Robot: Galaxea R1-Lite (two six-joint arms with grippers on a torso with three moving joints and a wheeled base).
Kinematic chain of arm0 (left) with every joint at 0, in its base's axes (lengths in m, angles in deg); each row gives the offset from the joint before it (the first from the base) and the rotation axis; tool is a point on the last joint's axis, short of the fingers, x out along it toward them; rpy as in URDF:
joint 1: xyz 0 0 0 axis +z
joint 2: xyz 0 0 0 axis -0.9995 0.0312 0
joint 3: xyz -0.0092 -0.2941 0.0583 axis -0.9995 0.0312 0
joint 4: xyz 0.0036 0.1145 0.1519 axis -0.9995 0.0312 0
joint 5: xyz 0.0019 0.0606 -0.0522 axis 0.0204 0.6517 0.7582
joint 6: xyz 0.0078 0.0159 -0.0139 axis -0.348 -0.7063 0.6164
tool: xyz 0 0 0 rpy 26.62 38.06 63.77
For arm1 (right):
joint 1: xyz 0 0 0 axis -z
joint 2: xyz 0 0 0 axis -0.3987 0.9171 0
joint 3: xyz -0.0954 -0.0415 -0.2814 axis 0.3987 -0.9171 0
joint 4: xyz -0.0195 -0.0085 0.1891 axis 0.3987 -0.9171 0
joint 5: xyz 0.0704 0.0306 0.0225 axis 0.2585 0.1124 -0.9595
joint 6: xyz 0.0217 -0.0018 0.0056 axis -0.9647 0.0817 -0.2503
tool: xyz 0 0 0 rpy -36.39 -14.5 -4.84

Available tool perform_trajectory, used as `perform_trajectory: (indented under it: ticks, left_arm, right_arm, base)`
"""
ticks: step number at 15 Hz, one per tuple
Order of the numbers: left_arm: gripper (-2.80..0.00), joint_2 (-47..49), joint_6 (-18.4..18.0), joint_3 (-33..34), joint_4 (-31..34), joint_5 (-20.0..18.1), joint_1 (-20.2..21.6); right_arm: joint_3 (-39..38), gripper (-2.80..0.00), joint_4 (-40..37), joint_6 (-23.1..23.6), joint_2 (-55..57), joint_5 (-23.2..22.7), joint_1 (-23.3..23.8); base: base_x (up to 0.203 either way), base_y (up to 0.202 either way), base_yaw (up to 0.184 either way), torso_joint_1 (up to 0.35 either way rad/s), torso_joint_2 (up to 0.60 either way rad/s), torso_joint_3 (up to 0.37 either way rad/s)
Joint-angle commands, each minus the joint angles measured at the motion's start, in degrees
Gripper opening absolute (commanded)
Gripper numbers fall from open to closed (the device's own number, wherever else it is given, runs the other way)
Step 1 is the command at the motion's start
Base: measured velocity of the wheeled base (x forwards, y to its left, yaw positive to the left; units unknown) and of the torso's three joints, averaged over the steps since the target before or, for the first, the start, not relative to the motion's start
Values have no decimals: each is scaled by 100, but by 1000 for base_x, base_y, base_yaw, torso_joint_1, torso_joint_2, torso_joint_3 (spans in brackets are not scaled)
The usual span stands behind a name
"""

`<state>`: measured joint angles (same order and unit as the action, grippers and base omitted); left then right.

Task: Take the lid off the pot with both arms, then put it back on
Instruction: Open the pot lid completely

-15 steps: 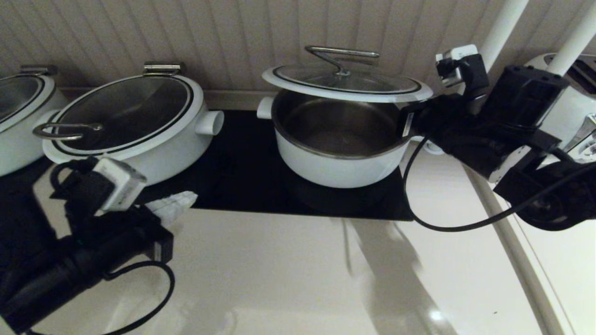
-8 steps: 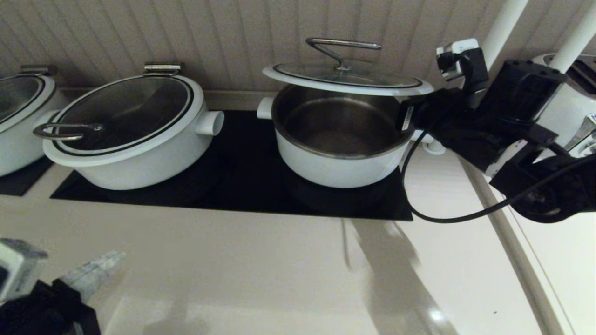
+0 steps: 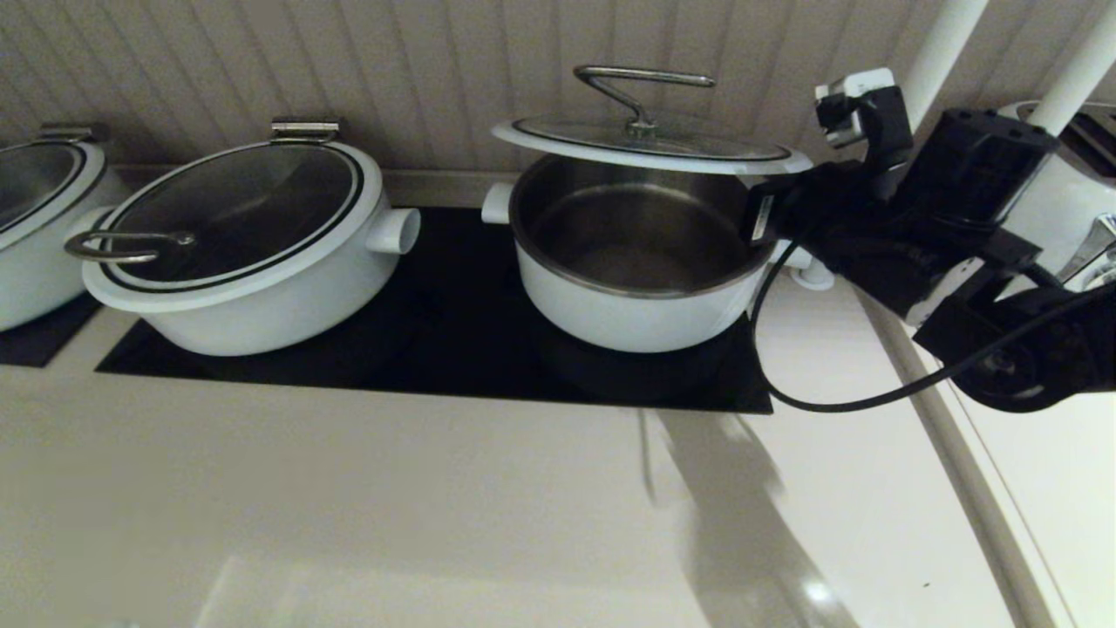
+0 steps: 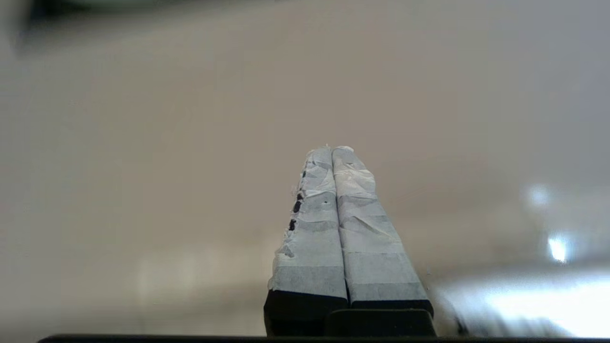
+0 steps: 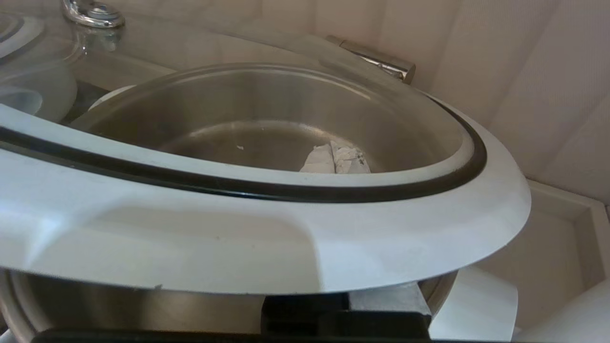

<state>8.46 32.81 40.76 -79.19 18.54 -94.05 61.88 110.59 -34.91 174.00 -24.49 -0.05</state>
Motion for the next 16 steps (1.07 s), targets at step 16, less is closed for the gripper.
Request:
perform_trajectory:
  ticks: [16]
  left_arm:
    - [-280, -357, 603, -16, 977, -75, 4]
  right_arm:
    - [36, -280, 41, 6, 40, 4, 7]
  base:
    - [0, 0, 0, 0, 0, 0]
